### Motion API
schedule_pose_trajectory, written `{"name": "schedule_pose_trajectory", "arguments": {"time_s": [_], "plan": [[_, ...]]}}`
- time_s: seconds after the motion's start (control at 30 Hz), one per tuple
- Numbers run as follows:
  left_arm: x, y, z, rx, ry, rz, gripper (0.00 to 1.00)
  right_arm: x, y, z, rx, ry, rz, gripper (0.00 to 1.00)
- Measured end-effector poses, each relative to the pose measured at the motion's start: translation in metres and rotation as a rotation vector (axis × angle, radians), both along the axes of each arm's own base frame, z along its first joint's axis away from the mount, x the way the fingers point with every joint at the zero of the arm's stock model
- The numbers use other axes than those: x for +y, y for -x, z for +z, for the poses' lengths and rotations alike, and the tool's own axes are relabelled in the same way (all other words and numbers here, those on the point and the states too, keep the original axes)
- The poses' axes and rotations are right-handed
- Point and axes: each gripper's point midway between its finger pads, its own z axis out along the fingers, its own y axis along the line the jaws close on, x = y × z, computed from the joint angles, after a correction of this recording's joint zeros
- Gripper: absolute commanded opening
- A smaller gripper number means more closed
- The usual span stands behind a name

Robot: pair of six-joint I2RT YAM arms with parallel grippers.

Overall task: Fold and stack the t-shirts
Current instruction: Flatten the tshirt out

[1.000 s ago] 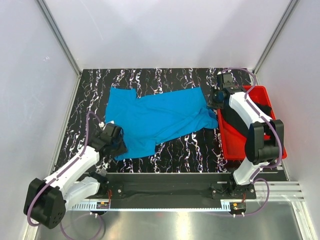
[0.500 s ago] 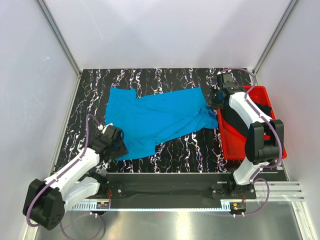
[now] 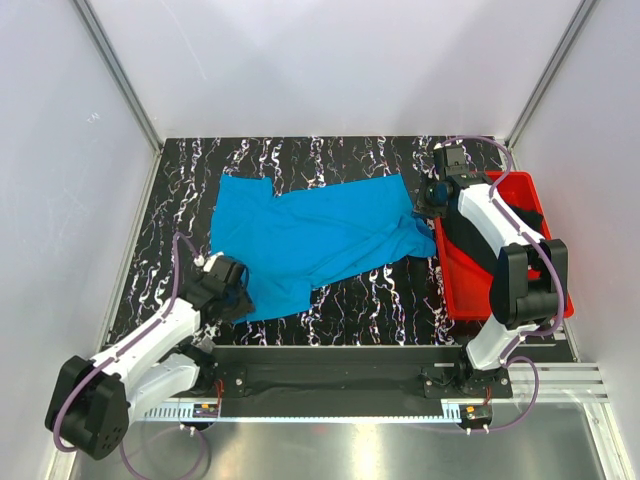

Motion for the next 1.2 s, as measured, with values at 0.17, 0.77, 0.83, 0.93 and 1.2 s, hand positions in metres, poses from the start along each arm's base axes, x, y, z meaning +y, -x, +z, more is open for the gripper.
{"name": "schedule_pose_trajectory", "arguments": {"time_s": [0.17, 0.77, 0.83, 0.93, 1.2], "plan": [[-0.002, 0.004, -0.005, 0.011, 0.005, 0.002, 0.24, 0.000, 0.000, 0.000, -0.001, 0.000, 0.000, 0.00], [-0.014, -0.012, 0.047, -0.148, 0.077, -0.029, 0.00, 0.000, -0.001, 0.000, -0.003, -0.001, -0.001, 0.00], [-0.015, -0.014, 0.052, -0.165, 0.079, -0.036, 0.00, 0.000, -0.001, 0.000, -0.002, -0.001, -0.001, 0.00], [-0.015, -0.017, 0.064, -0.215, 0.091, -0.047, 0.00, 0.000, 0.000, 0.000, -0.002, -0.001, -0.001, 0.00], [-0.020, -0.030, 0.102, -0.330, 0.130, -0.056, 0.00, 0.000, 0.003, 0.005, -0.004, -0.001, -0.001, 0.00]]}}
